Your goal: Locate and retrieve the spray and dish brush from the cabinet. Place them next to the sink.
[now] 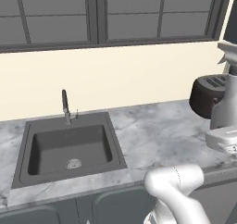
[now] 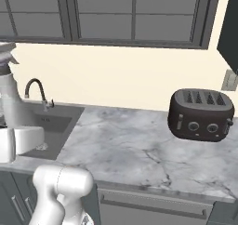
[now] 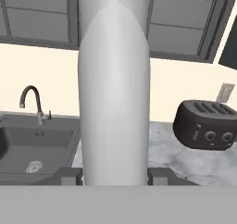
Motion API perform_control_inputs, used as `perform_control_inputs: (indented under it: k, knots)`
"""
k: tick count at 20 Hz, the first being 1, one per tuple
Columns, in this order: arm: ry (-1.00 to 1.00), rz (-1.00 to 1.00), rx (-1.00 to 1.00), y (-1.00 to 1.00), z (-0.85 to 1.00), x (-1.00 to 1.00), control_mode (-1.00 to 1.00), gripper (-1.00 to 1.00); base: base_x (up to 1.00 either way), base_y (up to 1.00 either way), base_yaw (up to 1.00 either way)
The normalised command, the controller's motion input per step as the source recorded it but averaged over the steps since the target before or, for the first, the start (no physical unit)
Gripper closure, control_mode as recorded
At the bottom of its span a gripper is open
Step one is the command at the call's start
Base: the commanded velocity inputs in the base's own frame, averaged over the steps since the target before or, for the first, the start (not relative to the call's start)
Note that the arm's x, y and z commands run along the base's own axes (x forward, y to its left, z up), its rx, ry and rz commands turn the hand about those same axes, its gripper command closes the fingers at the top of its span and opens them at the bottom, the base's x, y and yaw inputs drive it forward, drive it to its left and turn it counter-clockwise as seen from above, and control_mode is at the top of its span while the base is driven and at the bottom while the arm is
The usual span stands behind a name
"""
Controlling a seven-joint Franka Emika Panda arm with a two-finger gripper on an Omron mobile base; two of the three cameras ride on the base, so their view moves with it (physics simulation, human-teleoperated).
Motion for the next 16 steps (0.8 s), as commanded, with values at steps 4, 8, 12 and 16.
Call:
perform_control_inputs:
  k: [4, 8, 12, 16]
  knots:
    - [0.0, 0.19, 0.01, -0.64, -0.23, 0.58, -1.0, 1.0, 0.0, 0.0, 0.0]
    - [-0.02, 0.23, 0.0, -0.62, -0.51, 0.58, -1.0, 1.0, 0.0, 0.0, 0.0]
    - [0.0, 0.45, 0.0, -0.09, -0.69, 0.45, -1.0, 1.0, 0.0, 0.0, 0.0]
    - [-0.01, 0.39, 0.02, -0.13, -0.71, 0.2, -1.0, 1.0, 0.0, 0.0, 0.0]
